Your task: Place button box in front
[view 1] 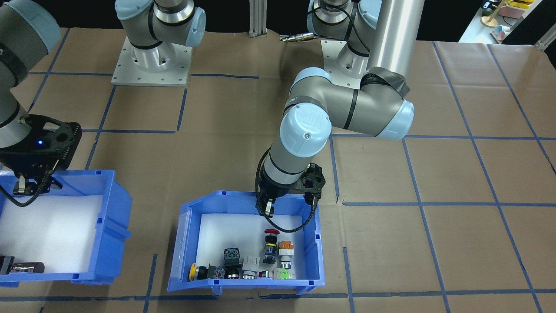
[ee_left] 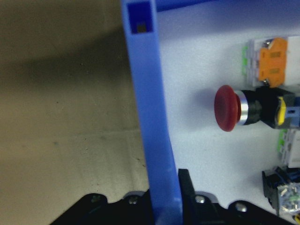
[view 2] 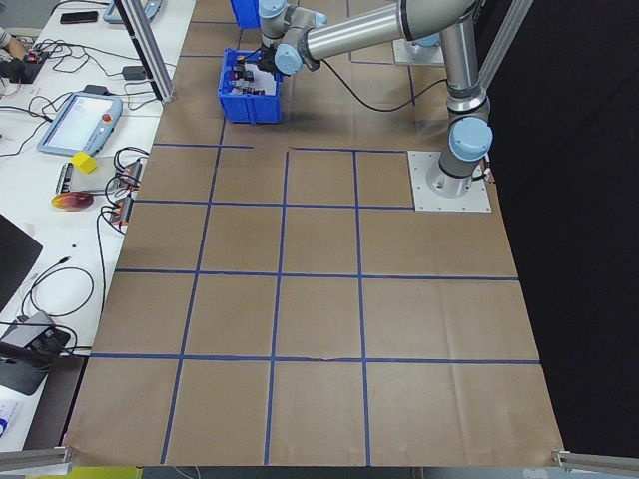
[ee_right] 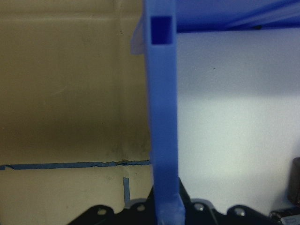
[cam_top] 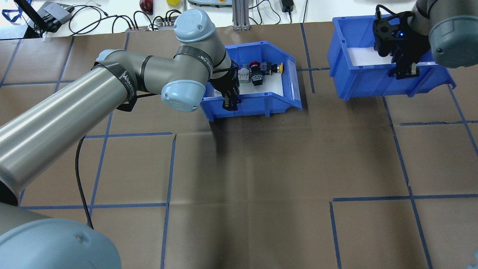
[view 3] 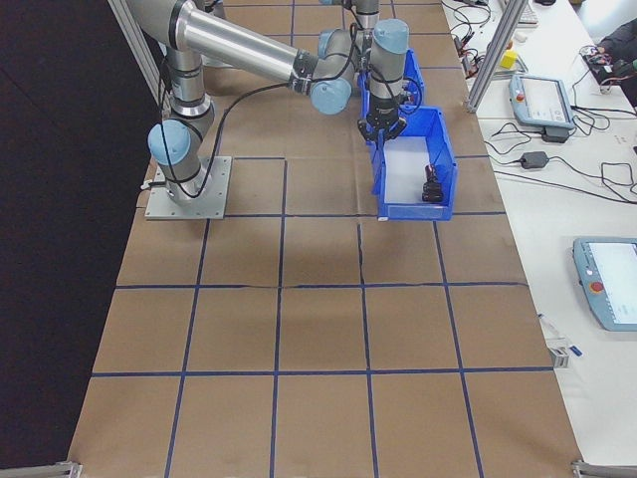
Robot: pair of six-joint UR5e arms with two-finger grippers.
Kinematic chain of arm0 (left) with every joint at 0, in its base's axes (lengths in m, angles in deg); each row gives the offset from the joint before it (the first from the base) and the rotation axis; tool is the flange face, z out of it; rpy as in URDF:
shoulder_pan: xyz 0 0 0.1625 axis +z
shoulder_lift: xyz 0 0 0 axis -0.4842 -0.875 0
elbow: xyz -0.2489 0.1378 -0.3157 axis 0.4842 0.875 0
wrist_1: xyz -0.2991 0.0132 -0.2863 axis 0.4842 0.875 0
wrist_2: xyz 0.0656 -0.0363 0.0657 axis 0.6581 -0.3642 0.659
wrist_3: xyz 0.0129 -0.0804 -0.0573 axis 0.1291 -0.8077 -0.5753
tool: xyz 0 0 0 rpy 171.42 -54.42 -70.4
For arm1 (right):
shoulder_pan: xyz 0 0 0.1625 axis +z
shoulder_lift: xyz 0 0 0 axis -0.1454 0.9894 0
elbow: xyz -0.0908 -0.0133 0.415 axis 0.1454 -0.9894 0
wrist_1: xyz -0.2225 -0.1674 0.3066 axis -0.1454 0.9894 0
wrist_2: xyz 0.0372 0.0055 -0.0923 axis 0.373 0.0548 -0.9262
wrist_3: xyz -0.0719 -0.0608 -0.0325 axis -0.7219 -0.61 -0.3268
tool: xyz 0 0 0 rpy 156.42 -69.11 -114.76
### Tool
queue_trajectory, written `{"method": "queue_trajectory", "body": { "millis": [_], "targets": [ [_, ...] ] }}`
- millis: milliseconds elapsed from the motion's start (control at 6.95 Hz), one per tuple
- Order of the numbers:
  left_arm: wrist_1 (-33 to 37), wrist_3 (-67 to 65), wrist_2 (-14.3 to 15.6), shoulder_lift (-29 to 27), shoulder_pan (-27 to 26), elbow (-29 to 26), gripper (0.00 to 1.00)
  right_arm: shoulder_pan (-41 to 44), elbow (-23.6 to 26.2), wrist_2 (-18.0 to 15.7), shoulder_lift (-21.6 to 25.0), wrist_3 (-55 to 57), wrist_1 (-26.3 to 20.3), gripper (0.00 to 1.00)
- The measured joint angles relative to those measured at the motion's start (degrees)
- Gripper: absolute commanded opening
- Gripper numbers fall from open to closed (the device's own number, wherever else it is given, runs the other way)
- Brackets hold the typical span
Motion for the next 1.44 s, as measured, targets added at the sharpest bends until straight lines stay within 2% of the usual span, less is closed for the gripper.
{"method": "queue_trajectory", "body": {
  "millis": [432, 720, 864, 1008, 1152, 1439],
  "targets": [
    [0.0, -0.7, 0.5, -1.2, 0.0, -2.3, 0.04, 0.0, 0.0, 0.0, 0.0, 0.0, -0.1, 0.09],
    [0.5, -1.4, 0.6, -2.8, 0.0, -5.2, 0.28, 0.0, 0.0, -0.1, 0.0, 0.0, -0.2, 0.09],
    [0.6, -1.4, 0.6, -3.3, -0.1, -5.3, 0.6, 0.0, 0.0, -0.1, 0.0, 0.0, -0.2, 0.09],
    [0.4, -1.5, 2.0, -3.4, -0.1, -4.9, 0.86, 0.0, 0.1, -0.1, 0.0, 0.0, -0.4, 0.09],
    [0.0, -1.6, 5.4, -3.4, -0.3, -4.8, 0.93, -0.1, 0.5, -0.1, 0.3, -0.1, -0.6, 0.09],
    [0.6, 0.2, 12.1, -2.8, -1.1, -5.5, 0.93, -0.4, 5.2, -0.2, 3.8, -0.9, -0.6, 0.09]
  ]
}}
